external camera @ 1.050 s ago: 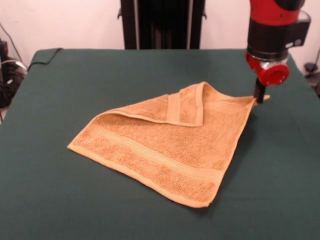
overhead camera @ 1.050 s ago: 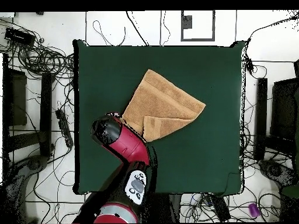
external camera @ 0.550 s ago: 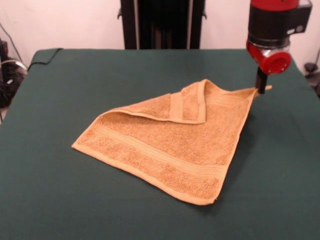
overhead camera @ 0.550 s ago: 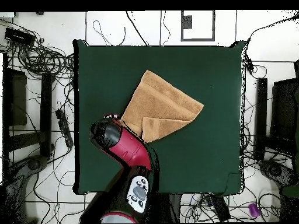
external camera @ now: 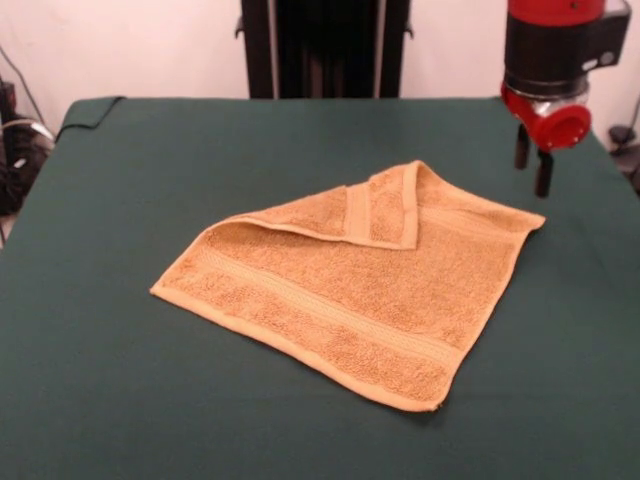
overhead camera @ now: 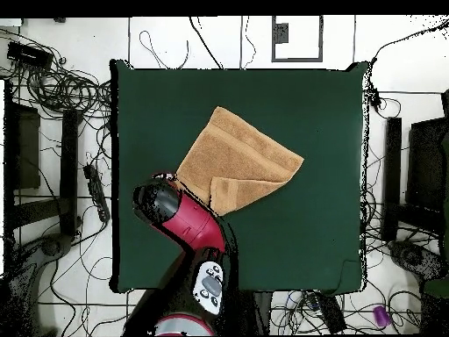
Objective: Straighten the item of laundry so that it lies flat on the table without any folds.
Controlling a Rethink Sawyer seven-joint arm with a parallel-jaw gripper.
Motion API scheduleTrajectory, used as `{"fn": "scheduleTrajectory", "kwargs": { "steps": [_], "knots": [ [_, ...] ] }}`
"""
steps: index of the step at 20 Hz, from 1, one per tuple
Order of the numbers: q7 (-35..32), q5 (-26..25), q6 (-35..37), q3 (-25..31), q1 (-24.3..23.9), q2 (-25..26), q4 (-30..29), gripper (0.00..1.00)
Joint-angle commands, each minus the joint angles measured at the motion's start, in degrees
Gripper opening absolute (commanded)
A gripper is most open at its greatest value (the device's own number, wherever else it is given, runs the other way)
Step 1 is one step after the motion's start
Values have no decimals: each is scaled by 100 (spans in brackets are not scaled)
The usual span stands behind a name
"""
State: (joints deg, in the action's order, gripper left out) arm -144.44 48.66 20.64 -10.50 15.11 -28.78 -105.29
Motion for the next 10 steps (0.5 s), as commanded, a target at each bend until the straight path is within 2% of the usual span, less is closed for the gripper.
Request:
{"fn": "scheduleTrajectory", "kwargs": {
  "steps": [1, 6, 10],
  "knots": [
    [-564, -272, 320, 745, -43, 221, -253, 100],
    [-618, -359, 278, 731, -54, 234, -226, 100],
    [-183, -895, 277, 278, -247, 501, 129, 100]
  ]
}}
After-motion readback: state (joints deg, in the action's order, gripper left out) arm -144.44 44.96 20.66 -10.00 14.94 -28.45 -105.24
